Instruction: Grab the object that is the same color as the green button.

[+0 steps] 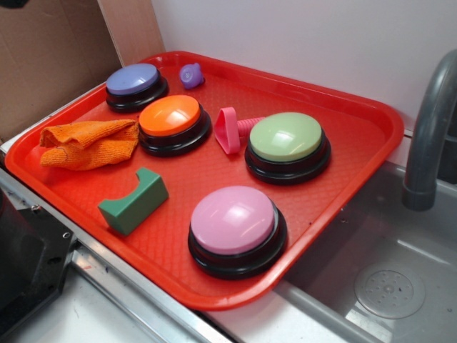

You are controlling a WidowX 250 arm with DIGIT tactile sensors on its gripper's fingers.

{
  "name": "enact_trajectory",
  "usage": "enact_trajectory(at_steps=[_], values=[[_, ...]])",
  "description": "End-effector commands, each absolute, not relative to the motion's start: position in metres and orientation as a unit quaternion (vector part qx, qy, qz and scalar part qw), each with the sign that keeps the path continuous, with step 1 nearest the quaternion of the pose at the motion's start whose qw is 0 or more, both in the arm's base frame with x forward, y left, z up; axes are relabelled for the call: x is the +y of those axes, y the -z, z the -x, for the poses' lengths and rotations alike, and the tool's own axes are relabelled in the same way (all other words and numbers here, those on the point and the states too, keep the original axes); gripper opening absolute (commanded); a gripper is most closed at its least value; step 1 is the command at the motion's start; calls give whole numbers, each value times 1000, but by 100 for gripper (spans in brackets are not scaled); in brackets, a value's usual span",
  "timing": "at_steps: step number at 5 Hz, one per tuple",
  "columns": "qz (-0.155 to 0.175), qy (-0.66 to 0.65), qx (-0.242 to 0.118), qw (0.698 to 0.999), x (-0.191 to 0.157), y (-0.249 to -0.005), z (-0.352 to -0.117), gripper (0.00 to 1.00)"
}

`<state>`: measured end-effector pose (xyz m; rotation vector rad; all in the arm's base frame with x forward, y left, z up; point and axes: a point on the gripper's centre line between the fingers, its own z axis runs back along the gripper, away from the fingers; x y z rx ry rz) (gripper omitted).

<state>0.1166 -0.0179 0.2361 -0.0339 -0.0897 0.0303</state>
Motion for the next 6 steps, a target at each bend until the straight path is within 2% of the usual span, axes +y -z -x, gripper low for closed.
enact_trajectory(at_steps=[1,2,3,4,5,6], values=[[17,-15,-45,999,-18,-236,-117,100],[17,31,-44,998,-31,-225,-126,100],[17,56,-52,997,-45,-199,-139,100],[22,56,-67,996,-51,-165,-147,100],[19,43,-59,997,-48,-123,-148,100],[35,42,-50,997,-49,-85,-151,100]])
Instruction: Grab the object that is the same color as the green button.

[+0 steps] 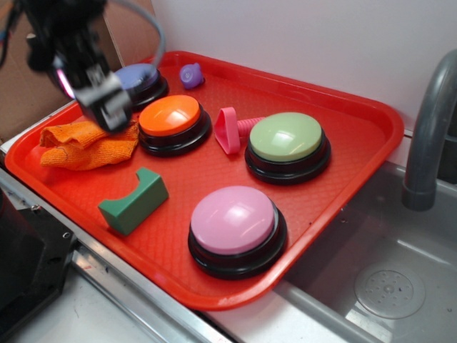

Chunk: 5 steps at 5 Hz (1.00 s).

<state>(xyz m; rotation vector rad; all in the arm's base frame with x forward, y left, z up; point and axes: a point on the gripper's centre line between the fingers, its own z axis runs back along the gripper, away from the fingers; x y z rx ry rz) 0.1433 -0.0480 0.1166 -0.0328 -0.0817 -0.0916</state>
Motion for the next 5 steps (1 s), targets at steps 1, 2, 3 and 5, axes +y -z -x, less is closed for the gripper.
enact_trajectory(at_steps=[1,2,3,5], values=[[21,24,-59,998,-48,-66,-149,100],[28,21,-40,999,-48,-45,-149,100],[19,22,-35,999,-49,-34,-149,100],[33,12,-42,999,-49,-27,-150,0]])
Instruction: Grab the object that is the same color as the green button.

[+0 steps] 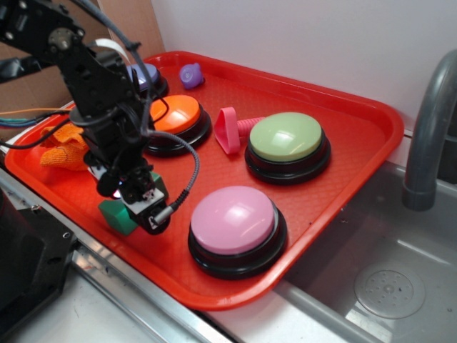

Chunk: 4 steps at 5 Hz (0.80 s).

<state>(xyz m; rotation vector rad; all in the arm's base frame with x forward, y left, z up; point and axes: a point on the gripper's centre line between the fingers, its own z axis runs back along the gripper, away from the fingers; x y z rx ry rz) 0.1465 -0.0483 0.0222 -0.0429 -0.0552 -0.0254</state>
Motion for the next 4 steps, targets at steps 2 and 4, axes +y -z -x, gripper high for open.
enact_trajectory(at_steps=[2,4], values=[[37,7,-21,999,-48,-34,-155,0],[49,-8,-9,999,-37,-97,-172,0]])
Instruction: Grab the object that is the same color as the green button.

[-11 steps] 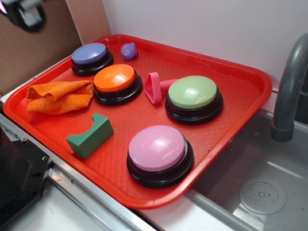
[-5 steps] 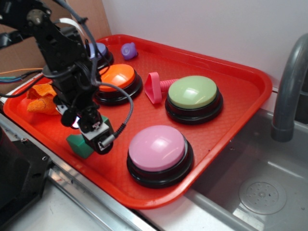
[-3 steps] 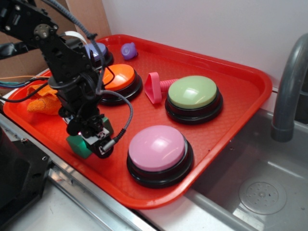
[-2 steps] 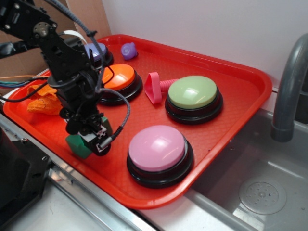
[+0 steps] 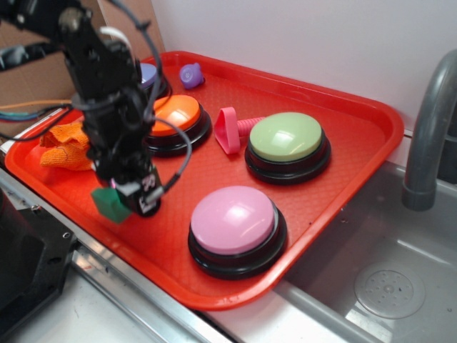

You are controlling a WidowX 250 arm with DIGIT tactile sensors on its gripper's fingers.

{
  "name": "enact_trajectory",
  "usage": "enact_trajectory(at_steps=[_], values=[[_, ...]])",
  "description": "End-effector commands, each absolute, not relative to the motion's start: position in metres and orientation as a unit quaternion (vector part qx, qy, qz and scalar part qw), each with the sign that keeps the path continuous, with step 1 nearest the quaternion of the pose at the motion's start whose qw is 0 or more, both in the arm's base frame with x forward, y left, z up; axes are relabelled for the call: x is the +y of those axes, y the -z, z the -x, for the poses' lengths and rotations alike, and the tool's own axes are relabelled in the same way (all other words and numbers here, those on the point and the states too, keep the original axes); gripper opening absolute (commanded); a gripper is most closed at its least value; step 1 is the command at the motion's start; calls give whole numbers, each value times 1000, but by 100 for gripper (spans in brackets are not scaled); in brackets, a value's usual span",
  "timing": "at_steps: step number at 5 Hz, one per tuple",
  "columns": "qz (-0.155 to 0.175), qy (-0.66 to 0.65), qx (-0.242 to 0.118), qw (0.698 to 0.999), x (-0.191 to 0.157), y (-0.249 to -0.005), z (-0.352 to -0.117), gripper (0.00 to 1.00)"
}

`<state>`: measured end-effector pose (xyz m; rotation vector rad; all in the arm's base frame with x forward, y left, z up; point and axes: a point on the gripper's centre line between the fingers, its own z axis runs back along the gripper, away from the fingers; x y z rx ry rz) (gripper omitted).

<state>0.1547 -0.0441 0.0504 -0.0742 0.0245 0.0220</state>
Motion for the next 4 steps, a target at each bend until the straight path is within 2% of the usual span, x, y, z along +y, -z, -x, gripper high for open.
enact_trajectory(at_steps=[1,2,3,4], values=[[38,-29,5,999,-22,-135,-181,0],[23,-54,1,998,3,-160,-180,0],[-1,-69,-5,998,25,-174,-173,0],[12,-46,30,998,24,-172,-174,98]])
